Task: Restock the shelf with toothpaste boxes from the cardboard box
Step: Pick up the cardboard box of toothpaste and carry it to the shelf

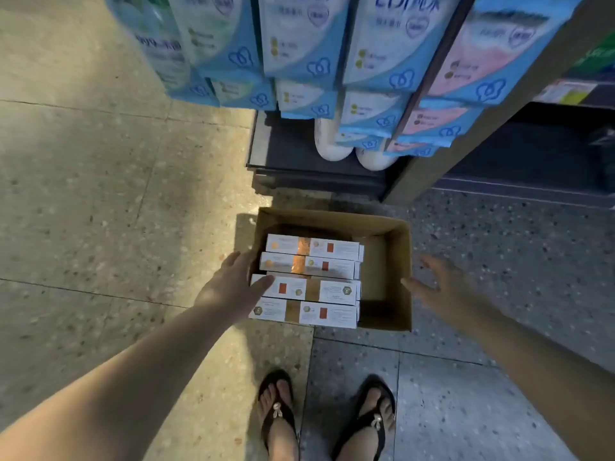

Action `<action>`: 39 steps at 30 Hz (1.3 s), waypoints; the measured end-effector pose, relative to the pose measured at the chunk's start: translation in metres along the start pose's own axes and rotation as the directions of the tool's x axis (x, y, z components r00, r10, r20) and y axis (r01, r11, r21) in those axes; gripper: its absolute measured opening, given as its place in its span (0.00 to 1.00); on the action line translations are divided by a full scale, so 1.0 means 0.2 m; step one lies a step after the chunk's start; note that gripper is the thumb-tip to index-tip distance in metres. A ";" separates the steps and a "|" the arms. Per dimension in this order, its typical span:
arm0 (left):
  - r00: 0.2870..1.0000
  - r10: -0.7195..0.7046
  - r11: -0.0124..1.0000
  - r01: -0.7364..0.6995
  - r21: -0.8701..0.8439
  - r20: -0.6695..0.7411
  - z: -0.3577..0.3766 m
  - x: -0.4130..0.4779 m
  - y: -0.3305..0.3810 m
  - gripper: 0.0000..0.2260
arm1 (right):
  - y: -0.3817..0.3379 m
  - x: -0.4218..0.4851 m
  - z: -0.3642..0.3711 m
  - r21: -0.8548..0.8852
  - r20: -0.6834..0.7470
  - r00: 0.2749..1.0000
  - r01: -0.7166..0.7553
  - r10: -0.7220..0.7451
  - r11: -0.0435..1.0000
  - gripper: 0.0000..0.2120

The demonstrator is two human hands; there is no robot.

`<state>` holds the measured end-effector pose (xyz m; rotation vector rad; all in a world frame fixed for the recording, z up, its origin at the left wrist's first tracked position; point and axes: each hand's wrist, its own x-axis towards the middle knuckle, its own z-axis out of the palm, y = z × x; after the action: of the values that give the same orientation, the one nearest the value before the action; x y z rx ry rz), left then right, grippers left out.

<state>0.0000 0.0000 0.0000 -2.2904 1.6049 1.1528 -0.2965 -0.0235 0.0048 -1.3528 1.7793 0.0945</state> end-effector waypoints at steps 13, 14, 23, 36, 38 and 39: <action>0.998 -0.009 0.997 0.014 0.078 -0.060 0.37 0.51 -0.31 0.30 | 0.32 0.52 0.44 -0.072 -0.028 0.995 -0.099 0.097 0.992 0.32; 0.997 -0.021 0.998 0.024 0.050 -0.072 0.39 0.56 -0.32 0.31 | 0.34 0.56 0.46 -0.079 -0.047 0.994 -0.106 0.103 0.991 0.32; 0.976 -0.186 0.976 0.170 -0.133 -0.118 0.51 0.91 -0.48 0.34 | 0.49 0.81 0.57 -0.022 -0.174 0.961 -0.221 0.214 0.975 0.39; 0.981 -0.183 0.839 0.123 -0.530 -0.063 0.67 1.05 -0.52 0.22 | 0.62 0.97 0.66 0.238 -0.230 0.914 -0.280 0.334 0.930 0.26; 0.980 -0.183 0.826 0.108 -0.553 -0.083 0.69 1.06 -0.52 0.21 | 0.63 0.97 0.67 0.262 -0.247 0.906 -0.279 0.343 0.924 0.25; 0.979 -0.184 0.813 0.101 -0.573 -0.089 0.70 1.06 -0.53 0.21 | 0.63 0.98 0.68 0.264 -0.253 0.905 -0.275 0.341 0.925 0.24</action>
<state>0.0489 -0.0469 -0.2668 -2.8483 1.2002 1.6372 -0.3245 -0.0462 -0.2623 -0.9499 2.1770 -0.1400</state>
